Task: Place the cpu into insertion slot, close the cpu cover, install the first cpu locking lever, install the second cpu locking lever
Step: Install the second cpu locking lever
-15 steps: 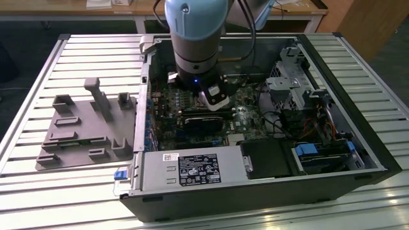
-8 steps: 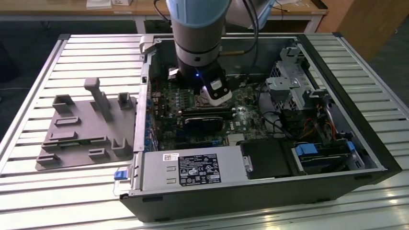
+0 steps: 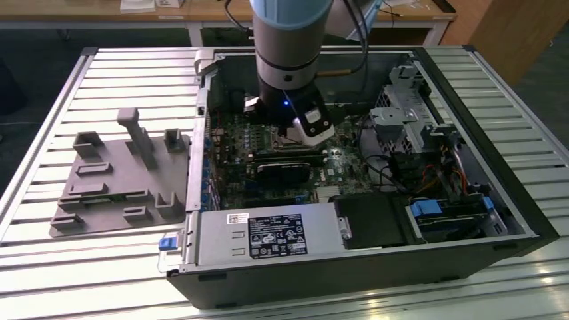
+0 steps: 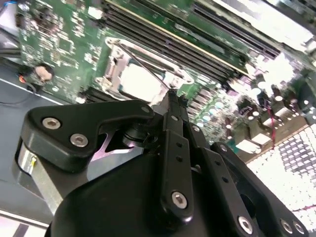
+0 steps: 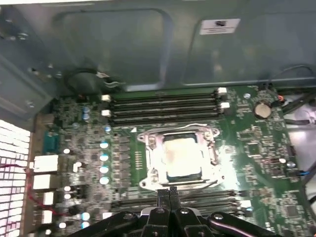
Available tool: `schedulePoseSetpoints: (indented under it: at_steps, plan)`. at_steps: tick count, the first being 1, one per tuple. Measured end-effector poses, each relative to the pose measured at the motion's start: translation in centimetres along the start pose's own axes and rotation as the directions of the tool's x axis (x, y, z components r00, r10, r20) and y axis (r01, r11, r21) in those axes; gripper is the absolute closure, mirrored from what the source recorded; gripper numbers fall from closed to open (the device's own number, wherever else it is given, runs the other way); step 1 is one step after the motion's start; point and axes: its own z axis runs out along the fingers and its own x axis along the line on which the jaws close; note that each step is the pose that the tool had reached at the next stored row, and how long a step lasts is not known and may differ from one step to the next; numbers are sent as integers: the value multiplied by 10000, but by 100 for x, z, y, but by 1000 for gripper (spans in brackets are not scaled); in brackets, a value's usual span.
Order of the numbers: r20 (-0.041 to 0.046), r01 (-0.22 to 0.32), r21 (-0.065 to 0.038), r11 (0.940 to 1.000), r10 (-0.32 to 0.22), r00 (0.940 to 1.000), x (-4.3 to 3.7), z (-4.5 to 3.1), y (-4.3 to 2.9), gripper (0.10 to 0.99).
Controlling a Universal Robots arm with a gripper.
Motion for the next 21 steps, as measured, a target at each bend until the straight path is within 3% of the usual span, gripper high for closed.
schedulePoseSetpoints:
  at_steps: [3, 7, 12, 21]
  plan:
    - [1, -3, 33, 10000, 3, 10000, -80, 5, 6, 984]
    - [11, 0, 127, 9999, -1, 10000, -110, 19, 5, 984]
    - [15, 4, 206, 9998, -4, 10000, -112, 72, -12, 984]
    - [-2, -4, 233, 9997, 4, 10000, -55, 210, -63, 984]
